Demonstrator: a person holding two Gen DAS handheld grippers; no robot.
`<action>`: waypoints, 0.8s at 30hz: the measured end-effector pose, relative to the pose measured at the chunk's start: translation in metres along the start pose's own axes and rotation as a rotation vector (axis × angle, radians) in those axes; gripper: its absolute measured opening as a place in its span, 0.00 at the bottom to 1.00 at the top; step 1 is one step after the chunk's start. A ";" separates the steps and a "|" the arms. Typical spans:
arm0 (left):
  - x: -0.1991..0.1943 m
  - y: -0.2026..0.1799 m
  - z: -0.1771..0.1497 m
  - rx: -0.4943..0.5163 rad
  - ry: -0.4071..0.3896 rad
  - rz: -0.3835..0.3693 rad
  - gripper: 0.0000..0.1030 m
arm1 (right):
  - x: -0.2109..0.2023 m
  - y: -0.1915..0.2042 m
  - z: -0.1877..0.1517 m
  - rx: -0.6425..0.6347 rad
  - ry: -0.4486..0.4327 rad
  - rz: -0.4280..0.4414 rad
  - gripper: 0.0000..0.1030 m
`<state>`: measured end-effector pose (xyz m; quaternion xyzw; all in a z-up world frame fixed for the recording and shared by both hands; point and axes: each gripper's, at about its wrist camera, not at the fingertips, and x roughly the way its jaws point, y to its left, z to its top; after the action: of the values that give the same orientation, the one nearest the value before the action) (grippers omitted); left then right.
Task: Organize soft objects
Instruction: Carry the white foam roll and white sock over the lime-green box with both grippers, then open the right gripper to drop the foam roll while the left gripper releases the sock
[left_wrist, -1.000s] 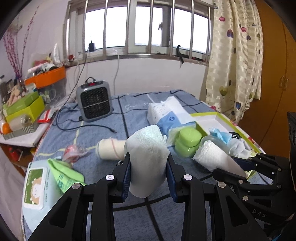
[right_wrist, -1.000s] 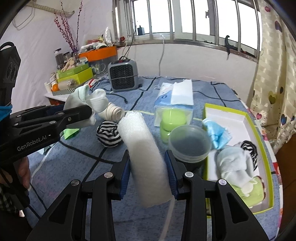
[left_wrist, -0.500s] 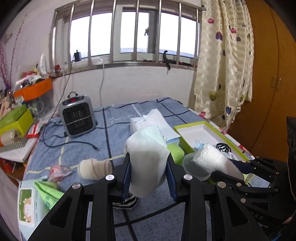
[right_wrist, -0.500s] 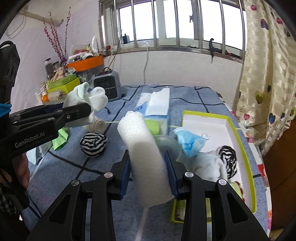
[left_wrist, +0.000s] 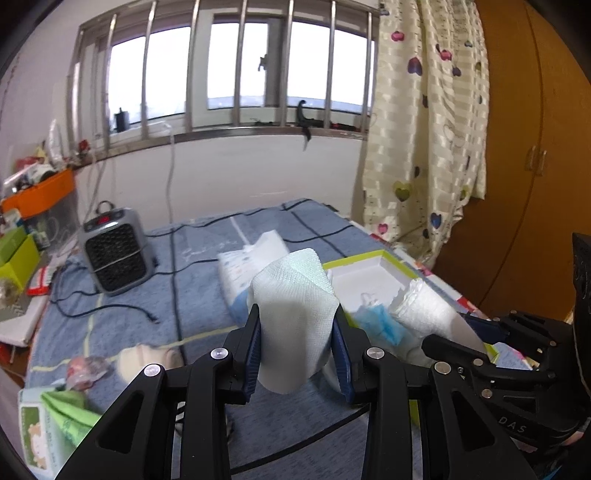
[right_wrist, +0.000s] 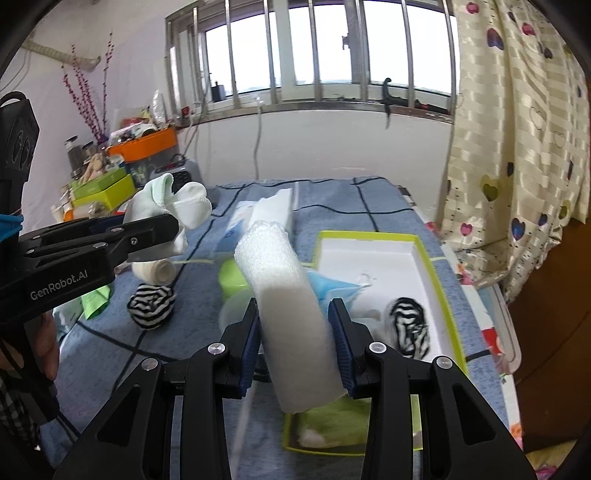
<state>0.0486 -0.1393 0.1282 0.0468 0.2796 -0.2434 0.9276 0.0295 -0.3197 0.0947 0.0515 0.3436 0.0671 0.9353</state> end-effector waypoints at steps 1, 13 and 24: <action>0.002 -0.002 0.001 0.001 0.002 -0.006 0.31 | 0.000 -0.004 0.000 0.006 0.002 -0.012 0.36; 0.045 -0.028 0.017 0.018 0.046 -0.094 0.31 | 0.010 -0.051 0.007 0.078 0.029 -0.136 0.37; 0.093 -0.053 0.021 0.049 0.128 -0.144 0.31 | 0.045 -0.086 0.013 0.095 0.110 -0.215 0.37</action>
<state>0.1013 -0.2300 0.0981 0.0646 0.3352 -0.3124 0.8865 0.0796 -0.3981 0.0639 0.0548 0.4006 -0.0474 0.9134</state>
